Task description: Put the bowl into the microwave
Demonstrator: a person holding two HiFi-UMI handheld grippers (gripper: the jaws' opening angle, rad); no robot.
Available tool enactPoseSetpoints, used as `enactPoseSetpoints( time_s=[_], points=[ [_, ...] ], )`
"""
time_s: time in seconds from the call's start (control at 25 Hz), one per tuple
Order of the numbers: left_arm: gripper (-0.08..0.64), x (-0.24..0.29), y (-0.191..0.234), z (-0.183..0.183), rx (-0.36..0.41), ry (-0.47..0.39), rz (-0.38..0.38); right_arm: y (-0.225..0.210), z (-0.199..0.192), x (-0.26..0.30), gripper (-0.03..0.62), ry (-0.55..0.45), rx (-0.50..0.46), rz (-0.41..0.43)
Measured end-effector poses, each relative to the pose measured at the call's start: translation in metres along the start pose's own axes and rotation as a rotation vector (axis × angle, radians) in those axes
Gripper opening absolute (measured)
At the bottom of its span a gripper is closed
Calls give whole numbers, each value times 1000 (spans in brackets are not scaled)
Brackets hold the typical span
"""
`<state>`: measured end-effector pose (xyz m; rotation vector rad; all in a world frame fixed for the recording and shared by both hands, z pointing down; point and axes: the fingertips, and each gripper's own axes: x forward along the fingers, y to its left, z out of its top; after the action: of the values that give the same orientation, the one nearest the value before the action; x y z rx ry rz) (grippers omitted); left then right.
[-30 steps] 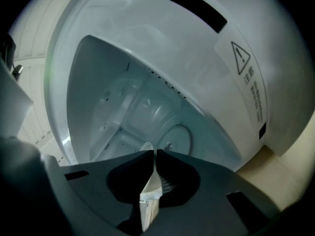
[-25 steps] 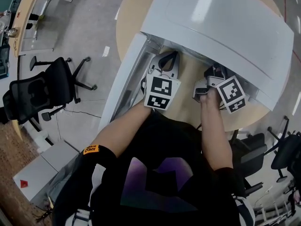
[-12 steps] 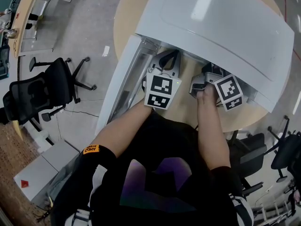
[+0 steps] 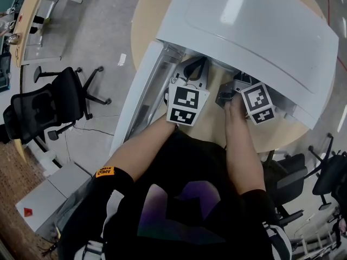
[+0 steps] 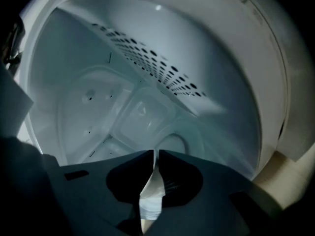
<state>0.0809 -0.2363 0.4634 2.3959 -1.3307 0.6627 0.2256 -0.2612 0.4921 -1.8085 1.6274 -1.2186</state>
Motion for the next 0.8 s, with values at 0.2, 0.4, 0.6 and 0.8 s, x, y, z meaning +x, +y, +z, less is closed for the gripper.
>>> enactPoseSetpoints(
  time_s=[0.2,0.4,0.6,0.8],
  points=[
    [44,-2,0,3,-4,-11,-5,1,-1,3,34,-3,-116,-12],
    [44,-11,-1,11,-7,-26,-13,11,0,-2,35,-5,-187,-4],
    [44,-18,-5,15,-8,-43,-31,8,-1,-7,35,-2,-211,-32],
    [44,-28,-9,18,-9,-59,-50,9,-4,-14,35,-6,-238,-45]
  ],
)
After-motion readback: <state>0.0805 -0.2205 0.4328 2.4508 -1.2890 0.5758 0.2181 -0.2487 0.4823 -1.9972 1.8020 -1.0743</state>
